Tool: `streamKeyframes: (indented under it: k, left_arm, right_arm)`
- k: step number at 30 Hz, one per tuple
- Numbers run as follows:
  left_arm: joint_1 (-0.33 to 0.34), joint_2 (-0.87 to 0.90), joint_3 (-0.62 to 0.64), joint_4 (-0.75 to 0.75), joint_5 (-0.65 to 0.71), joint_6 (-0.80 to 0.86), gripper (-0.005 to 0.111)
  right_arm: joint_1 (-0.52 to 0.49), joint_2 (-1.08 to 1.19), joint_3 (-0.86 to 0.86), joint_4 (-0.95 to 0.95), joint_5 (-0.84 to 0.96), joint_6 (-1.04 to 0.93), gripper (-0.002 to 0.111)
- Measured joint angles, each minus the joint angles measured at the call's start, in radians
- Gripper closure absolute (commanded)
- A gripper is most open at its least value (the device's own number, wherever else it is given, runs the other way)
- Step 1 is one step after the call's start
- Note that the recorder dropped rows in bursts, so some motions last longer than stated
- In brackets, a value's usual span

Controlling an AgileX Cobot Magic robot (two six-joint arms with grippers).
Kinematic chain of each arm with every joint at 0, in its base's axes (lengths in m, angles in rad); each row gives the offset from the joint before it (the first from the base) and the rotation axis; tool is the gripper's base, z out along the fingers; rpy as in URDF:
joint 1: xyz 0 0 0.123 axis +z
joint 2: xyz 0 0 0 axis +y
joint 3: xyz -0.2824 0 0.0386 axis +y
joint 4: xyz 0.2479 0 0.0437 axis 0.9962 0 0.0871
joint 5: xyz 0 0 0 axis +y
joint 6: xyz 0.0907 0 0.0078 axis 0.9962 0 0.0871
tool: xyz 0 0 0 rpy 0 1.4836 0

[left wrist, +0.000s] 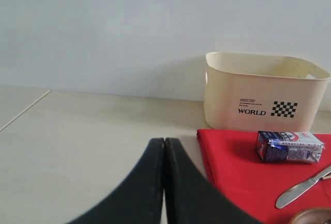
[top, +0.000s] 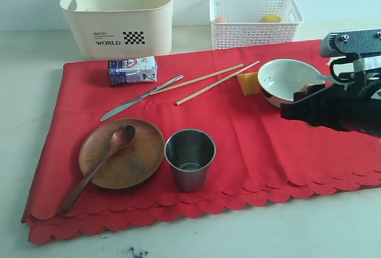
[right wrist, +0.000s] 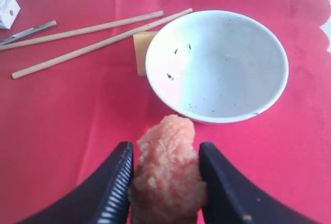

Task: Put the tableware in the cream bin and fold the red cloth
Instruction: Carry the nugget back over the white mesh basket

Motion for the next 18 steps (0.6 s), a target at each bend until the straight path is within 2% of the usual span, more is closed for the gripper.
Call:
streamKeyframes:
  k: [18]
  left_arm:
    - [0.000,0.000,0.000,0.000,0.000,0.000,0.104]
  right_arm:
    - [0.000,0.004,-0.144,0.000,-0.006,-0.014,0.108]
